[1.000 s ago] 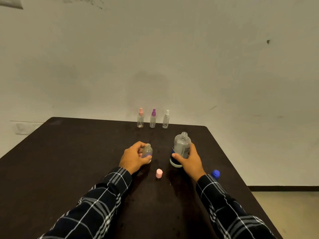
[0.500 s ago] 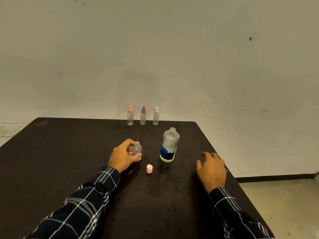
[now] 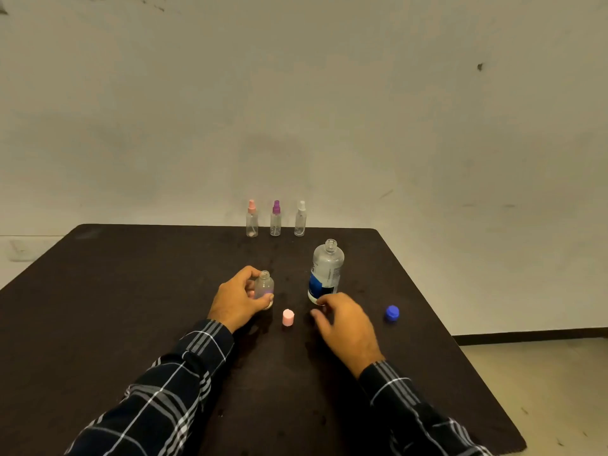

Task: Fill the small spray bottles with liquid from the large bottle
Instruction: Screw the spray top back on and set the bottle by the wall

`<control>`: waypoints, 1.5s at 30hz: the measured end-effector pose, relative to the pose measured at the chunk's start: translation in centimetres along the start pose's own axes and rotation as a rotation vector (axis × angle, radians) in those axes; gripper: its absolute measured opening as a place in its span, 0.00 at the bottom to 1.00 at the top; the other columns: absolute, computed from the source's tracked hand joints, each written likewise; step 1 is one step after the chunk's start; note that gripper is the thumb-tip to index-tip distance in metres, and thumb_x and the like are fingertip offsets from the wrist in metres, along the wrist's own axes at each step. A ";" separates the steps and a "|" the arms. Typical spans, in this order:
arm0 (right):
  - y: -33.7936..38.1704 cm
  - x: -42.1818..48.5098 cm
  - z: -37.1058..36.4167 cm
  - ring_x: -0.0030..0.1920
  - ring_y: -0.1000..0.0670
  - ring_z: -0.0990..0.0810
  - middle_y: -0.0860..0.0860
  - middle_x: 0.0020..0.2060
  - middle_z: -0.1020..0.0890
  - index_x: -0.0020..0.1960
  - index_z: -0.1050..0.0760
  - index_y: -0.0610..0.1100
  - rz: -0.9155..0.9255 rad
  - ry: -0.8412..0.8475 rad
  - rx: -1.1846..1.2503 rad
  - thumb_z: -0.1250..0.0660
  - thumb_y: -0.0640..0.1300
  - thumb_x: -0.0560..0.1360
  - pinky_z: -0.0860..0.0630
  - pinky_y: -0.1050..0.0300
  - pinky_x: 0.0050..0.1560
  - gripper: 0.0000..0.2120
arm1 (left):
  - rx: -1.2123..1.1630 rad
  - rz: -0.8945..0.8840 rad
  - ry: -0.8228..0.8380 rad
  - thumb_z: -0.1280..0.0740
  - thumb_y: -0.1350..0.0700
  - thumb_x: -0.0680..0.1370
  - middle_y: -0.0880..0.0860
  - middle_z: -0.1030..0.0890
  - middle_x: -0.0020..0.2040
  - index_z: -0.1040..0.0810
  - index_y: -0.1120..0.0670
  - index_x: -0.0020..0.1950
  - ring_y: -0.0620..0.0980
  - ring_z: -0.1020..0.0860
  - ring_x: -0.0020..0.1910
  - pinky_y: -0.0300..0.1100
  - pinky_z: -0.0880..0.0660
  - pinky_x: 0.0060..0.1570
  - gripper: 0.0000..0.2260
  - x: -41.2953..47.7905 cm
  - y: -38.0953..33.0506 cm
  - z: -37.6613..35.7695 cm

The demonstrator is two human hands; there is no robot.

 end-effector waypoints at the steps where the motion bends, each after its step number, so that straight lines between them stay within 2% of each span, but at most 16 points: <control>1: 1.2 0.1 -1.3 0.56 0.56 0.23 0.56 0.57 0.22 0.67 0.26 0.53 0.024 0.052 0.005 0.34 0.57 0.79 0.23 0.56 0.59 0.18 | -0.004 -0.002 0.000 0.21 0.53 0.72 0.45 0.18 0.49 0.23 0.43 0.53 0.41 0.19 0.46 0.31 0.28 0.42 0.16 -0.2 0.0 0.0; 4: 3.5 0.7 -4.3 0.62 0.53 0.24 0.54 0.62 0.23 0.73 0.29 0.51 0.041 0.133 -0.007 0.33 0.58 0.78 0.24 0.53 0.63 0.25 | -0.009 -0.006 -0.001 0.21 0.53 0.71 0.45 0.17 0.48 0.23 0.43 0.53 0.41 0.19 0.47 0.33 0.24 0.45 0.16 -0.4 0.0 0.1; 9: 3.9 2.1 -6.0 0.57 0.49 0.20 0.50 0.57 0.21 0.63 0.21 0.51 -0.016 0.151 0.004 0.34 0.49 0.80 0.22 0.50 0.59 0.12 | -0.012 -0.005 0.012 0.21 0.53 0.71 0.45 0.17 0.49 0.23 0.43 0.54 0.41 0.18 0.48 0.31 0.26 0.44 0.16 -0.4 0.1 0.0; 11: 4.3 2.9 -5.2 0.56 0.51 0.21 0.50 0.56 0.20 0.63 0.21 0.49 0.002 0.084 0.112 0.33 0.45 0.79 0.23 0.58 0.59 0.12 | -0.016 -0.008 0.015 0.21 0.54 0.71 0.46 0.17 0.49 0.23 0.44 0.54 0.41 0.18 0.47 0.30 0.26 0.44 0.16 -0.3 0.1 -0.1; 13: 5.5 3.6 -3.8 0.56 0.56 0.23 0.50 0.58 0.20 0.65 0.22 0.47 0.047 -0.008 0.246 0.32 0.41 0.79 0.28 0.73 0.55 0.15 | -0.018 -0.015 0.016 0.21 0.54 0.72 0.45 0.17 0.49 0.22 0.45 0.55 0.39 0.18 0.46 0.29 0.26 0.43 0.16 -0.3 -0.1 -0.1; 15: 6.7 4.3 -2.6 0.55 0.60 0.24 0.52 0.59 0.21 0.67 0.24 0.47 0.048 -0.075 0.386 0.32 0.38 0.79 0.30 0.78 0.53 0.17 | -0.023 -0.021 0.019 0.21 0.54 0.72 0.45 0.17 0.49 0.23 0.45 0.55 0.38 0.18 0.46 0.29 0.26 0.43 0.16 -0.4 -0.1 -0.1; 18: 8.4 5.7 -2.1 0.54 0.58 0.21 0.53 0.57 0.19 0.64 0.24 0.49 0.031 -0.081 0.444 0.32 0.39 0.79 0.24 0.67 0.57 0.15 | -0.024 -0.023 0.022 0.21 0.54 0.72 0.45 0.16 0.48 0.23 0.45 0.55 0.39 0.18 0.45 0.32 0.23 0.45 0.16 -0.5 0.0 0.0; 21: 9.6 6.8 -2.7 0.59 0.52 0.21 0.51 0.59 0.19 0.64 0.22 0.50 0.029 0.009 0.282 0.33 0.39 0.79 0.25 0.58 0.62 0.15 | -0.021 -0.026 0.029 0.21 0.54 0.71 0.46 0.16 0.47 0.23 0.44 0.54 0.39 0.18 0.45 0.40 0.19 0.50 0.16 -0.5 0.0 0.0; 24: 10.0 7.3 -3.2 0.62 0.50 0.22 0.50 0.62 0.19 0.66 0.23 0.50 0.037 0.095 0.197 0.33 0.38 0.79 0.25 0.52 0.67 0.17 | -0.026 -0.012 0.038 0.21 0.54 0.72 0.46 0.17 0.48 0.23 0.43 0.55 0.40 0.18 0.45 0.41 0.20 0.51 0.17 -0.5 0.1 0.0; 27: 10.0 7.0 -3.3 0.60 0.51 0.21 0.51 0.59 0.18 0.64 0.21 0.50 0.050 0.153 0.180 0.32 0.39 0.79 0.24 0.52 0.65 0.15 | -0.028 -0.016 0.048 0.22 0.55 0.72 0.46 0.17 0.48 0.23 0.43 0.56 0.40 0.18 0.46 0.38 0.21 0.49 0.17 -0.5 0.0 -0.1; 33: 9.8 6.5 -2.2 0.49 0.53 0.20 0.52 0.49 0.17 0.55 0.22 0.50 -0.012 0.071 0.161 0.28 0.48 0.77 0.20 0.52 0.56 0.08 | -0.035 0.002 0.053 0.22 0.54 0.73 0.46 0.18 0.47 0.24 0.43 0.54 0.39 0.19 0.44 0.34 0.24 0.45 0.16 -0.7 -0.1 -0.1; 36: 9.9 6.3 -2.1 0.48 0.50 0.20 0.52 0.47 0.19 0.53 0.27 0.51 -0.036 0.080 -0.010 0.30 0.62 0.74 0.21 0.52 0.48 0.17 | -0.030 -0.003 0.048 0.22 0.54 0.72 0.47 0.17 0.47 0.23 0.43 0.52 0.41 0.19 0.45 0.37 0.23 0.46 0.15 -0.6 -0.1 0.0; 38: 10.1 6.1 -2.0 0.54 0.49 0.21 0.51 0.55 0.21 0.65 0.29 0.52 0.002 0.065 0.000 0.32 0.66 0.73 0.22 0.53 0.51 0.27 | -0.031 -0.001 0.046 0.21 0.54 0.71 0.47 0.17 0.47 0.23 0.44 0.52 0.43 0.19 0.45 0.39 0.23 0.45 0.15 -0.6 0.1 0.0; 41: 11.6 6.3 -2.8 0.66 0.50 0.24 0.52 0.66 0.23 0.74 0.31 0.55 0.172 0.189 0.033 0.32 0.50 0.79 0.26 0.49 0.67 0.25 | -0.037 -0.011 0.047 0.21 0.53 0.71 0.47 0.17 0.47 0.23 0.44 0.53 0.42 0.18 0.45 0.39 0.22 0.46 0.16 -0.6 0.0 -0.1; 43: 12.1 6.5 -3.2 0.66 0.49 0.23 0.52 0.65 0.22 0.71 0.26 0.54 0.211 0.303 -0.090 0.31 0.44 0.78 0.27 0.48 0.68 0.22 | -0.029 -0.012 0.044 0.21 0.53 0.71 0.46 0.17 0.48 0.24 0.44 0.55 0.40 0.18 0.45 0.37 0.21 0.48 0.18 -0.7 -0.1 0.0; 45: 12.2 6.7 -2.5 0.62 0.47 0.21 0.49 0.61 0.19 0.67 0.23 0.51 0.166 0.273 -0.186 0.31 0.46 0.79 0.24 0.48 0.64 0.17 | -0.027 -0.012 0.046 0.21 0.54 0.72 0.46 0.17 0.47 0.24 0.44 0.55 0.39 0.18 0.44 0.33 0.23 0.44 0.17 -0.7 -0.3 0.1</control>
Point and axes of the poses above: each hand's wrist, its own x-axis towards the middle knuckle, its own z-axis out of the back of the hand, y = z × x, the point moved 8 cm from there along x, towards the middle knuckle
